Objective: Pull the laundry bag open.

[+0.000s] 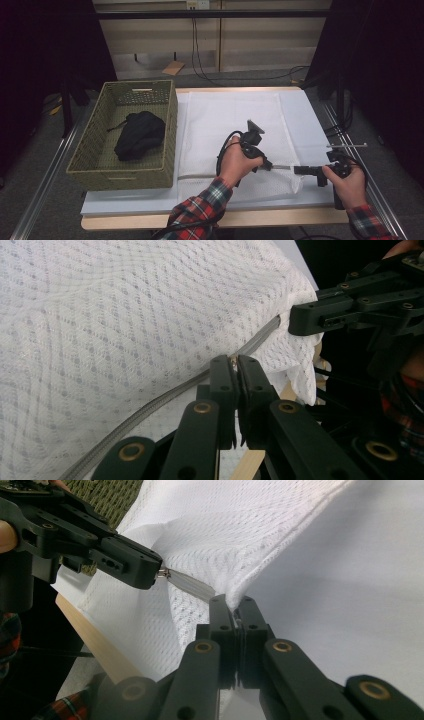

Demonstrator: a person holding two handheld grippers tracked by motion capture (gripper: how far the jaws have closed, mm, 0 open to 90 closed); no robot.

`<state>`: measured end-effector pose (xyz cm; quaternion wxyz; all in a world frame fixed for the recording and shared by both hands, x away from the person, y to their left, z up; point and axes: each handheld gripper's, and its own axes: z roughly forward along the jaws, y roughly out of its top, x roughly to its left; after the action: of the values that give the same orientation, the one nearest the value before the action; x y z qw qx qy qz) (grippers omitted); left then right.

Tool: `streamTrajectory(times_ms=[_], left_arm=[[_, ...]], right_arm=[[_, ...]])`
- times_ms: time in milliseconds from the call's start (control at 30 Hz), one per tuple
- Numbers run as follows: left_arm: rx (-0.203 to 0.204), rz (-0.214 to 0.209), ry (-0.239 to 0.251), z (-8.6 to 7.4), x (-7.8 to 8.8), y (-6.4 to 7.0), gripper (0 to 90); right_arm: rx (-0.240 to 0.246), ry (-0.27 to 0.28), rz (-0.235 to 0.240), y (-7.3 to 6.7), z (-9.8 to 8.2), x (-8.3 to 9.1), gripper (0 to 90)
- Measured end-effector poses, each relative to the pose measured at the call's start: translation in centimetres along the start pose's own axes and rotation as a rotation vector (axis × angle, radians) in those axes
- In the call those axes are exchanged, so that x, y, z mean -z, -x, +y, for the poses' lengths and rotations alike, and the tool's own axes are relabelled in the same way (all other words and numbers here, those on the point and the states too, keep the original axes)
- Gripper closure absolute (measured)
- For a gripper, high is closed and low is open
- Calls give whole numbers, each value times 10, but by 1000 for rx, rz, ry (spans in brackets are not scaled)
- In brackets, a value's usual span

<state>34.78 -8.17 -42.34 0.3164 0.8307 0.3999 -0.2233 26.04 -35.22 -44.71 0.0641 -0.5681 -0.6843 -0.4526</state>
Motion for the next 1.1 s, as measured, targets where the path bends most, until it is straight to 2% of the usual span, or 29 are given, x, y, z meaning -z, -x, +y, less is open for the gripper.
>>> streamTrajectory(times_ms=[100, 167, 233, 267, 367, 433, 667, 733, 767, 833, 933, 1033, 1100], left_arm=[[-6, -6, -2, 0, 0, 0, 868], [3, -1, -2, 0, 1, -2, 867], [32, -5, 22, 0, 0, 1, 867], [-6, -3, -5, 0, 1, -1, 868], [-11, -3, -12, 1, 1, -2, 867], [8, -4, -2, 0, 1, -3, 867], [13, -6, -10, 0, 3, -5, 867], [2, -8, -20, 0, 4, -6, 867], [18, -6, -13, 0, 3, -5, 867], [10, -2, -13, 0, 5, -7, 867], [23, -5, -8, 1, 5, -7, 867], [13, -6, -16, 1, 6, -7, 867], [20, -2, -14, 1, 7, -8, 867]], right_arm=[[3, -6, -5, -2, 0, 0, 889], [4, -5, -7, -2, 0, 0, 889], [2, -3, -1, -1, 0, 0, 889], [6, -3, -3, -1, -1, 0, 889], [6, -3, -8, -1, -1, 0, 889], [2, -5, -12, -1, -1, 0, 889], [5, -4, -14, 0, -2, 1, 889], [6, -6, -15, -1, -2, 1, 889], [7, -6, -16, 0, -2, 1, 889], [11, -6, -28, 1, -2, 1, 889], [0, 0, -17, 3, -2, 2, 889], [9, -1, -29, 2, -2, 2, 889], [11, -1, -25, 2, -2, 2, 889]])
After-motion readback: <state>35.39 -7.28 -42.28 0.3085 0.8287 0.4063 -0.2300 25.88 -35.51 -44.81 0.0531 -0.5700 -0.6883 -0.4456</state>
